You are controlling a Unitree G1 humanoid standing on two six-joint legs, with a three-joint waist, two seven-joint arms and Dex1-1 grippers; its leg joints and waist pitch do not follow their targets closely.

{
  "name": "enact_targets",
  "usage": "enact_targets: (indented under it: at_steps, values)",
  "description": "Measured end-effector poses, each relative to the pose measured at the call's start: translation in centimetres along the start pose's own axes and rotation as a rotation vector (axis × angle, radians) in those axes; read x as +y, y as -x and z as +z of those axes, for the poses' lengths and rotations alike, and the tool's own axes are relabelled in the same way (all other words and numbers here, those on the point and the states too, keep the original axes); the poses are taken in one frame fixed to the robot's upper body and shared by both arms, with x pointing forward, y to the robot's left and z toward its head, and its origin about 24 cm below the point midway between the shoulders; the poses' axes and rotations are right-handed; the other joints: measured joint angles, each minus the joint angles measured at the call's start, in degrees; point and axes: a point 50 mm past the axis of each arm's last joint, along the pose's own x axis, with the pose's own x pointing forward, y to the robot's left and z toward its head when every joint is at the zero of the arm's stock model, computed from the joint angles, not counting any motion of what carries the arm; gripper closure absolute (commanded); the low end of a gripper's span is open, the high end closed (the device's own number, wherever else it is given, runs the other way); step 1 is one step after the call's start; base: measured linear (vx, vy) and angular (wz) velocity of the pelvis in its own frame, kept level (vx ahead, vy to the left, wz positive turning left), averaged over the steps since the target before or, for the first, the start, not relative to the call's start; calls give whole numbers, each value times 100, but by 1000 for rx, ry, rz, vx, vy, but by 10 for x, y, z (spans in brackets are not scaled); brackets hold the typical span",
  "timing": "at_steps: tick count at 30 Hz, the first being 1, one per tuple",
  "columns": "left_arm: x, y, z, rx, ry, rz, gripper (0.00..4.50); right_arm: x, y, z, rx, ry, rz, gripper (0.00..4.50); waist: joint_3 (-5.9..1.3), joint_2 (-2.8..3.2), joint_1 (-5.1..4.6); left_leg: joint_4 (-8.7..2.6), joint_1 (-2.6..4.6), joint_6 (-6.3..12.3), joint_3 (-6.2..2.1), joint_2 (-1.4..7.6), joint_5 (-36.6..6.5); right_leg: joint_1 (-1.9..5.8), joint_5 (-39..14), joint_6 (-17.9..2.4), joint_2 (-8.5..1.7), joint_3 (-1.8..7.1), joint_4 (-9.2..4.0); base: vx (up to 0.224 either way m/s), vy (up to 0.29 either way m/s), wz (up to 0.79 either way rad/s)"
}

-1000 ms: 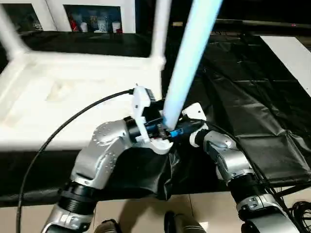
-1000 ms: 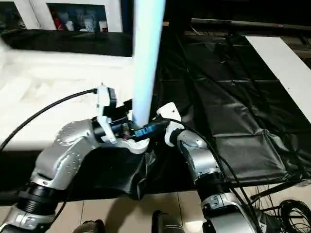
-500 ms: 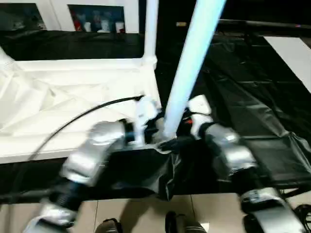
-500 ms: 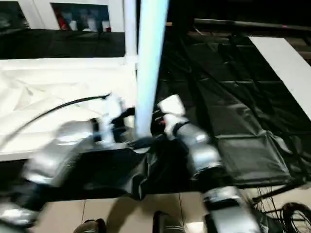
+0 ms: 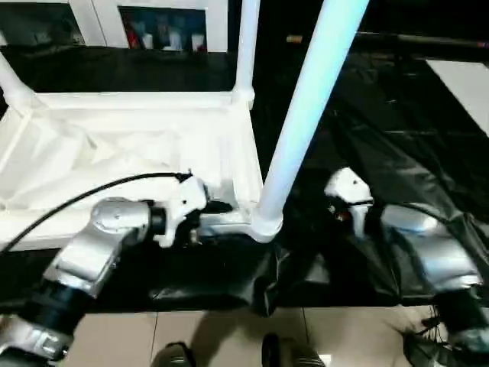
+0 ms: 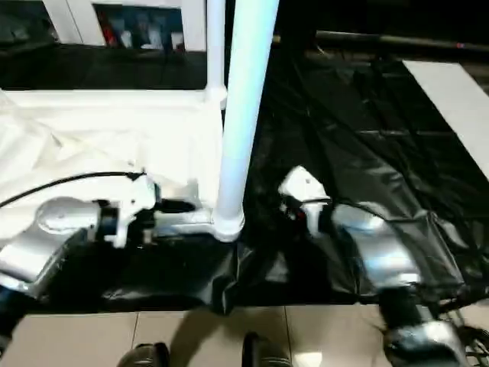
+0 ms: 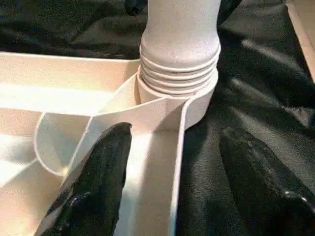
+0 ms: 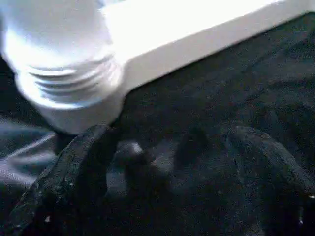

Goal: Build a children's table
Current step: Rotate leg to tighten

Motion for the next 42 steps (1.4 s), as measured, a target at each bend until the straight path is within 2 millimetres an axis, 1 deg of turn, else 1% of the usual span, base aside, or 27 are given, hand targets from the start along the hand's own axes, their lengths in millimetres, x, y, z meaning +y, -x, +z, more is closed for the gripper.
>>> enact_targets:
  at_steps: [1, 5, 7, 10, 12, 14, 16, 19, 22, 27, 28, 31, 32, 33, 35, 38, 42]
  values:
    - [1, 0, 1, 5, -18, 0, 161, 1, 0, 2, -7, 6, 11, 46, 0, 1, 5, -1, 0, 0, 0, 0, 0, 0, 0, 0, 0, -1, 0, 0, 0, 0]
    - [3, 1, 0, 28, -52, -9, 176, 4, 0, 6, -13, 18, 32, 46, 0, 1, 16, -1, -3, 0, -1, 0, 0, 0, -1, 1, 0, 0, -3, 0, 0, 0]
    - [4, 1, 1, 30, -61, -19, 205, 5, 1, 4, -4, 11, 36, 46, 0, 1, 21, -1, -5, 0, 0, -1, 0, 0, 0, 0, -1, 0, -5, 0, 0, 0]
    - [7, 4, -1, 71, -89, -34, 221, 8, 2, 4, 7, 15, 48, 46, 2, 3, 23, -3, -4, 0, -1, 0, 0, 0, 0, 0, -1, 0, -4, 0, 0, 0]
    - [7, 5, -2, 81, -98, -39, 247, 7, 4, 5, 11, 22, 46, 46, 2, 3, 13, -2, -3, 0, -1, 0, 0, 0, 0, 0, -1, 0, -4, 0, 0, 0]
    - [7, 5, -3, 86, -99, -49, 260, 7, 4, 6, 12, 23, 46, 46, 2, 3, 14, -2, -3, 0, -1, 0, 0, 0, 0, 0, 0, 0, -3, 0, 0, 0]
    - [6, 5, -4, 95, -98, -64, 293, 8, 4, 8, 9, 28, 48, 46, 2, 4, 17, -3, -3, 0, -2, 0, 0, 0, 0, 0, -1, -1, -3, 0, 0, 0]
    - [5, 5, -5, 106, -102, -83, 306, 8, 4, 8, 8, 29, 49, 46, 2, 4, 23, -2, -3, 0, -2, -1, 0, 0, 0, 0, -1, 0, -4, 0, 0, 0]
    - [6, 5, -5, 109, -104, -87, 337, 8, 4, 8, 9, 27, 51, 46, 2, 4, 23, -2, -3, 0, -2, 0, 0, 0, 0, 0, -1, -1, -3, 0, 0, 0]
    - [9, 6, -5, 126, -126, -96, 358, 8, 4, 8, 11, 25, 51, 46, 1, 5, 20, -2, 0, 0, -2, 0, 0, 0, 1, -1, -1, 0, -1, 0, 0, 0]
    - [10, 6, -5, 127, -128, -98, 382, 8, 4, 8, 11, 25, 51, 46, 1, 5, 21, -2, 0, -1, -2, 0, 0, 0, 1, -2, -1, 0, 0, 0, 0, 0]
    - [10, 6, -5, 129, -127, -101, 393, 8, 4, 8, 11, 25, 52, 46, 1, 5, 23, -2, 0, -1, -2, 0, 0, 0, 1, -2, -1, 0, 0, 0, 0, 0]
    - [10, 6, -5, 131, -128, -105, 404, 9, 4, 8, 12, 25, 53, 46, 1, 5, 22, -2, 0, -1, -2, 0, 0, 0, 1, -2, -1, 0, 1, 0, 0, 0]
    - [11, 6, -5, 134, -128, -109, 404, 9, 4, 8, 12, 26, 53, 46, 1, 5, 22, -2, 0, -1, -2, 0, 0, 0, 1, -2, -1, 0, 1, 0, 0, 0]
    - [12, 7, -5, 144, -135, -112, 430, 9, 4, 8, 12, 26, 54, 46, 1, 5, 19, -2, 1, -1, -2, 0, 0, 0, 1, -2, -1, 0, 2, 0, 0, 0]
    - [13, 8, -5, 156, -139, -119, 443, 9, 4, 8, 11, 25, 54, 46, 0, 6, 10, -2, 2, -1, -2, 0, 0, 0, 1, -2, 0, 0, 2, 0, 0, 0]
    - [13, 8, -5, 158, -144, -125, 443, 10, 3, 10, -17, 1, 74, 46, -3, 11, 11, -3, 2, -1, -2, 0, 0, 0, 1, -2, 0, -1, 2, 0, 0, 0]
